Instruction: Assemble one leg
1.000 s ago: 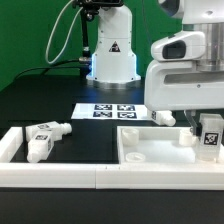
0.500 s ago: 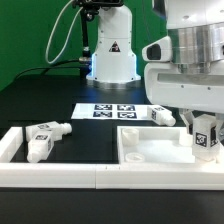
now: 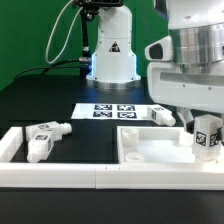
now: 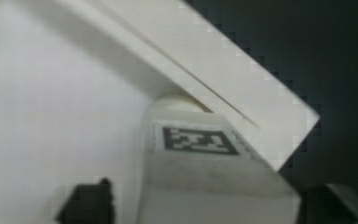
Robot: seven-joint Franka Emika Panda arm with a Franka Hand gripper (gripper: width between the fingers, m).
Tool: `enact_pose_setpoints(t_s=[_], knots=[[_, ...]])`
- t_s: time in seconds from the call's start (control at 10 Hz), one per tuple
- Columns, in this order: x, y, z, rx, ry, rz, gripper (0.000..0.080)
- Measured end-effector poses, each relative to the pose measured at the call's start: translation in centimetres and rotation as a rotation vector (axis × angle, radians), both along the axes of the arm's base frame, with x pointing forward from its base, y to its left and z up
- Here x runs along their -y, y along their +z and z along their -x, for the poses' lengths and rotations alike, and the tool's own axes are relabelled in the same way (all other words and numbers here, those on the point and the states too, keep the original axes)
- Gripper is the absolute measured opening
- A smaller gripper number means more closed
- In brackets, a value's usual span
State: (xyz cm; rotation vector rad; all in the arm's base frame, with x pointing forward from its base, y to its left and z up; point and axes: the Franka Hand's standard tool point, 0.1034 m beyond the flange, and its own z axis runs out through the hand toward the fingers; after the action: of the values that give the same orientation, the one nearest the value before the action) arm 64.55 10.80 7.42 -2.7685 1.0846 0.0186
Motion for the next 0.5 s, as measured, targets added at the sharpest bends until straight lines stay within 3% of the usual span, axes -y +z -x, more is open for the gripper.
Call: enact_pose_setpoints(t_s=[0.1, 0.5], knots=[[-0.19, 0.32, 0.2, 0.006, 0.183, 0.002, 0.0616], [-0.07, 0.18, 0.23, 0.058, 0.527, 0.024, 0.0648]])
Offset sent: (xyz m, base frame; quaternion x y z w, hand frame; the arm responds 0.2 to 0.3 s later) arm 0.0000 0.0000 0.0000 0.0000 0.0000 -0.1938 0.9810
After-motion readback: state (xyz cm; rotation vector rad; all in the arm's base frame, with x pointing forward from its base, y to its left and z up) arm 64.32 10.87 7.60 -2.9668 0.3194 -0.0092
